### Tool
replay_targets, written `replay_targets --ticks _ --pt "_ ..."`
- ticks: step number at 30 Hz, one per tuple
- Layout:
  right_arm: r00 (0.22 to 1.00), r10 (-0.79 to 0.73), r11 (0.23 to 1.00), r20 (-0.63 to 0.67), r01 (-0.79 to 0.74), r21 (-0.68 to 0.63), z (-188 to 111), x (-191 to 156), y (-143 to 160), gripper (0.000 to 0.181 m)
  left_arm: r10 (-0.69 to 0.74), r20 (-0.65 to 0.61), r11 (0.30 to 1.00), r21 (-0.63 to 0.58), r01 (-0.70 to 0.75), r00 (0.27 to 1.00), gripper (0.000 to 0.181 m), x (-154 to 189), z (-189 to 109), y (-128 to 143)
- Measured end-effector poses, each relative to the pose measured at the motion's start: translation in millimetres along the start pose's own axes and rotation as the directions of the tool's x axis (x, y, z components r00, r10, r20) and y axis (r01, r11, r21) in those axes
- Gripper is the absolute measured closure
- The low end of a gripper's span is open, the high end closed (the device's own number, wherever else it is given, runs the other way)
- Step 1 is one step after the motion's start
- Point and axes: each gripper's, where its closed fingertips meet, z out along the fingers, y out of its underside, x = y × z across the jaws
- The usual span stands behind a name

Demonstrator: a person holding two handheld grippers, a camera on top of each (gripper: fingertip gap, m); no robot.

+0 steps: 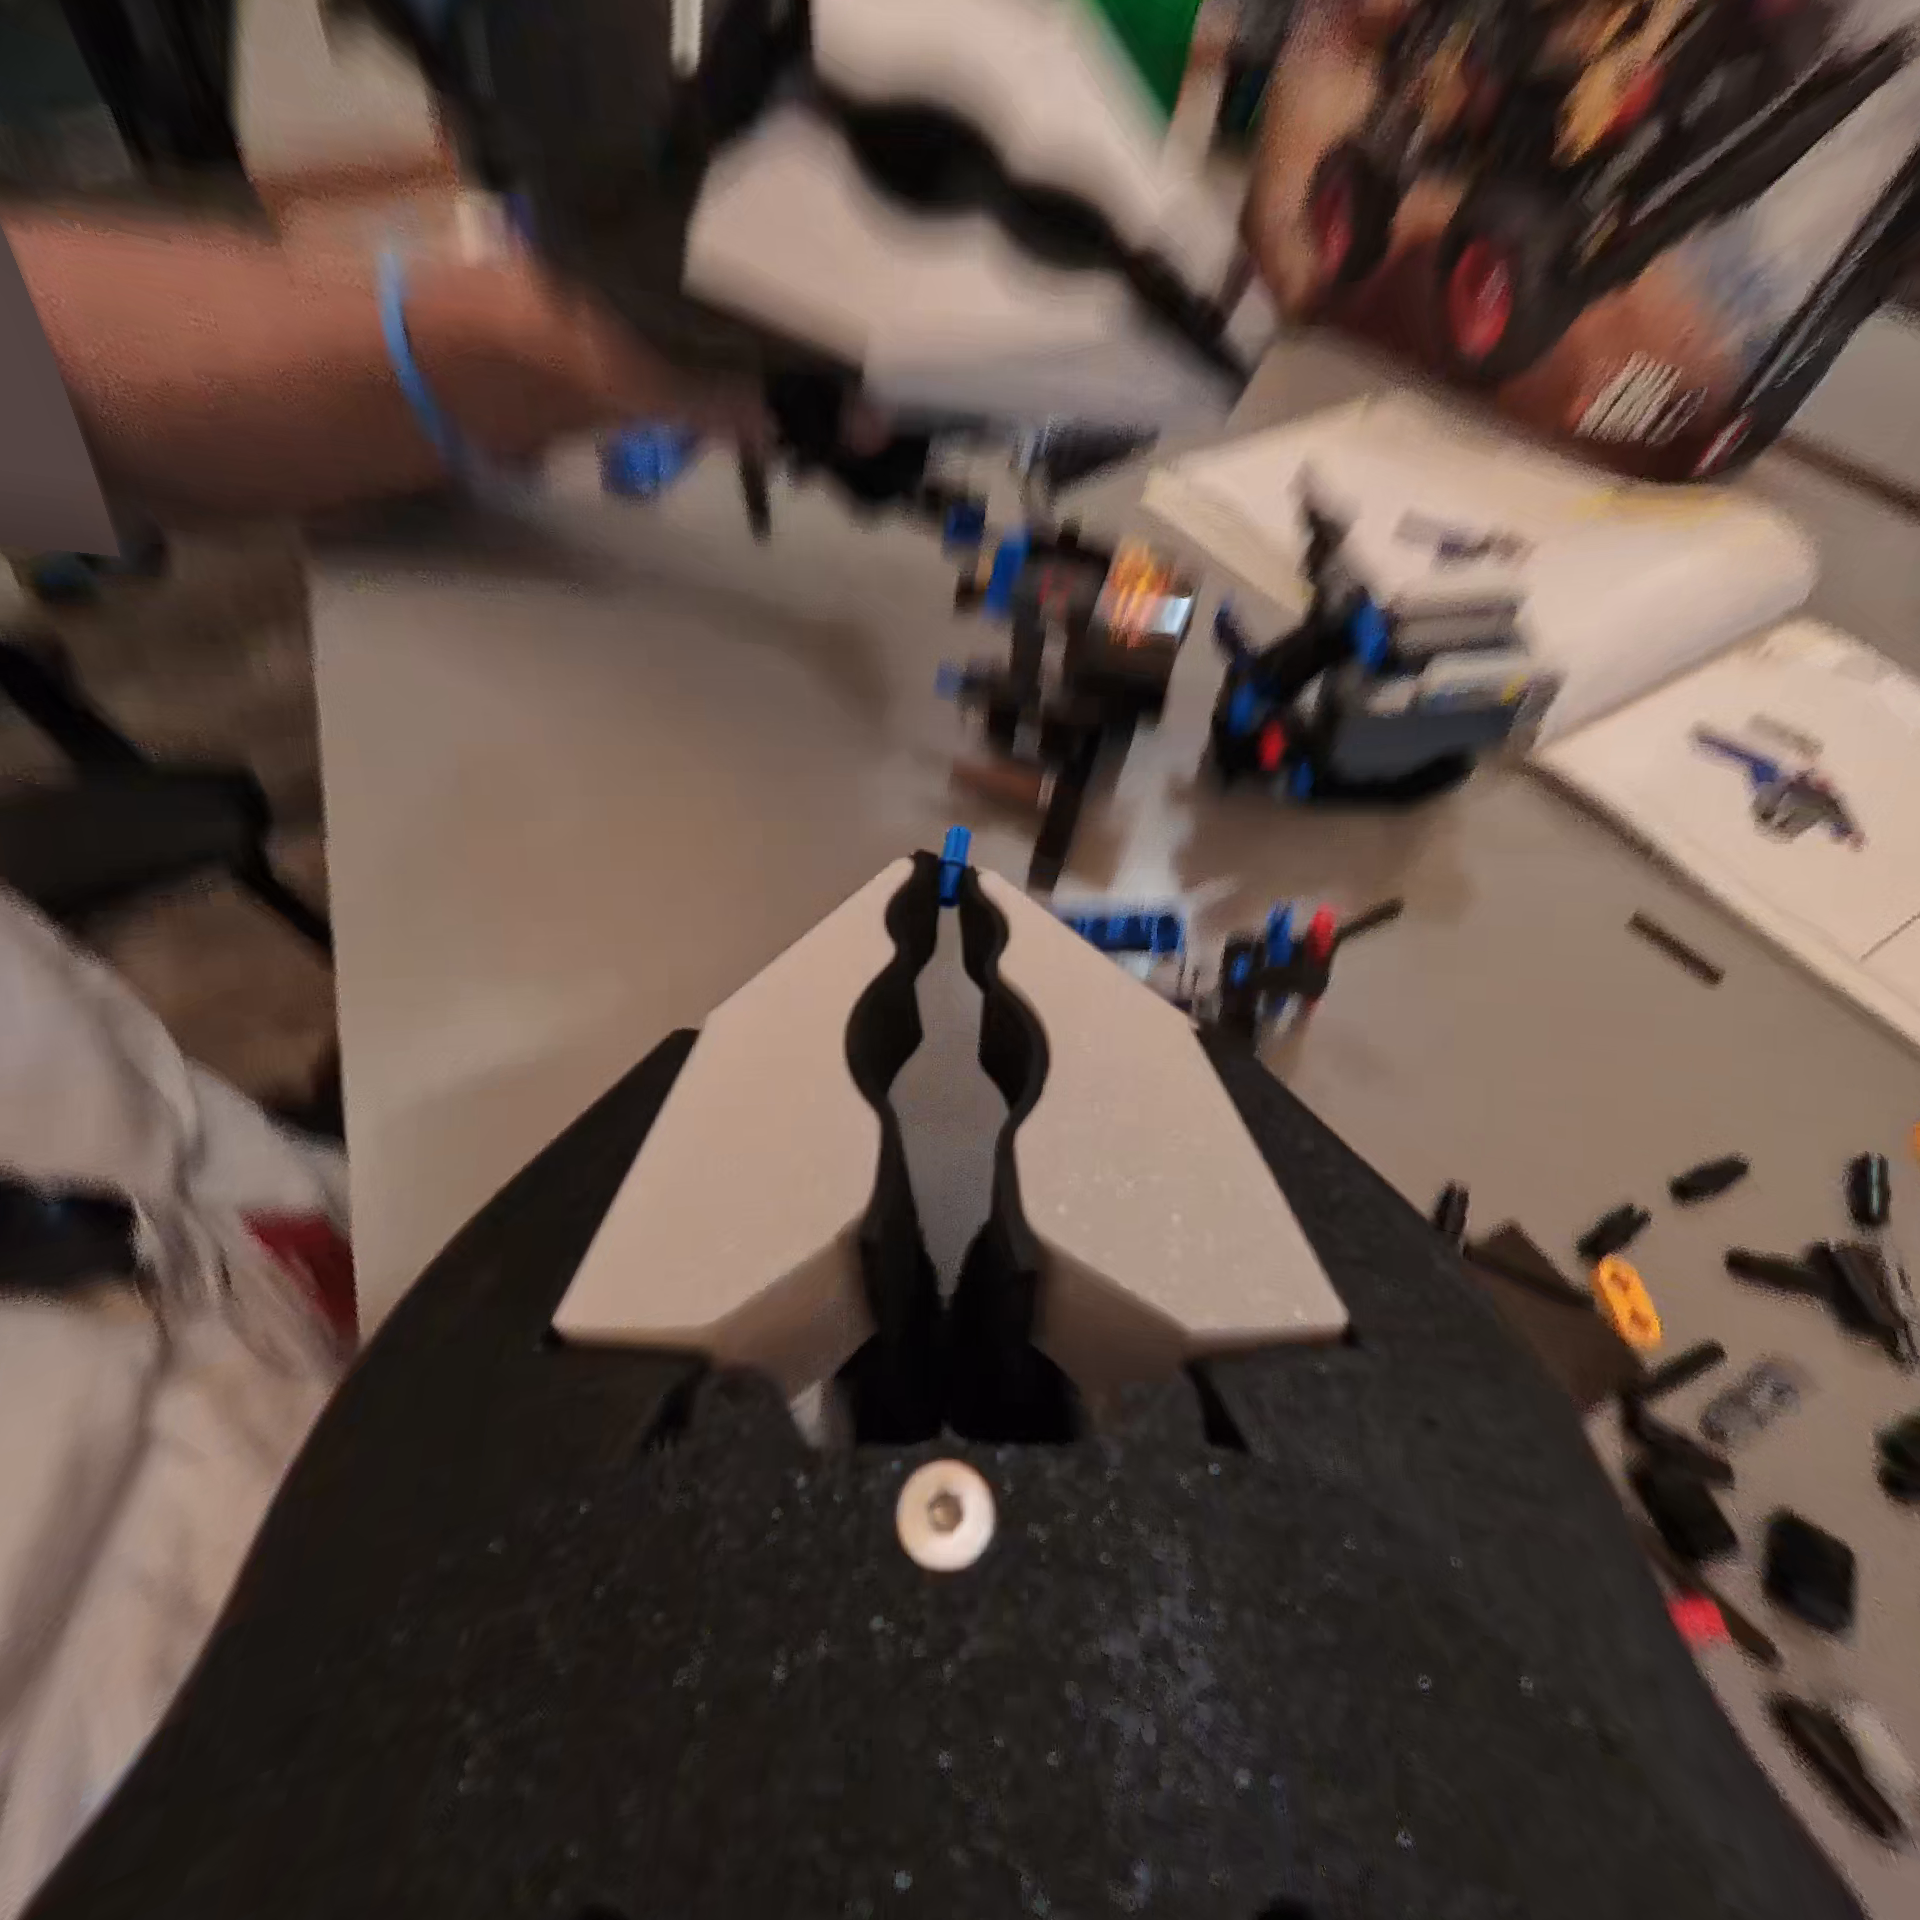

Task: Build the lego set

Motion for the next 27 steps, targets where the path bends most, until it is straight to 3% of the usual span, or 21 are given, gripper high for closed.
replay_targets --ticks 3,6,10,16,27 --pt "0.975 0.217 0.936 0.045 -0.221 0.274 -4 16 -55 0.179 -0.064 -0.019 0.997 0.030 0.065 0.998 0.181 1 -1 -5" --pt "0.911 0.381 0.825 0.160 -0.413 0.386 -2 30 -79 0.178 -0.186 -0.067 0.980 0.064 0.191 0.980 0.179 1 -2 -12" --pt "0.866 0.446 0.772 0.225 -0.500 0.393 10 31 -87 0.178 -0.330 -0.133 0.937 0.073 0.341 0.935 0.181 3 0 -15" --pt "0.854 0.480 0.755 0.201 -0.519 0.401 16 34 -86 0.178 -0.352 -0.131 0.930 0.063 0.362 0.927 0.181 2 1 -12" --pt "0.823 0.525 0.732 0.219 -0.567 0.377 17 34 -84 0.179 -0.085 0.007 0.996 0.024 0.084 0.996 0.180 1 1 -8"
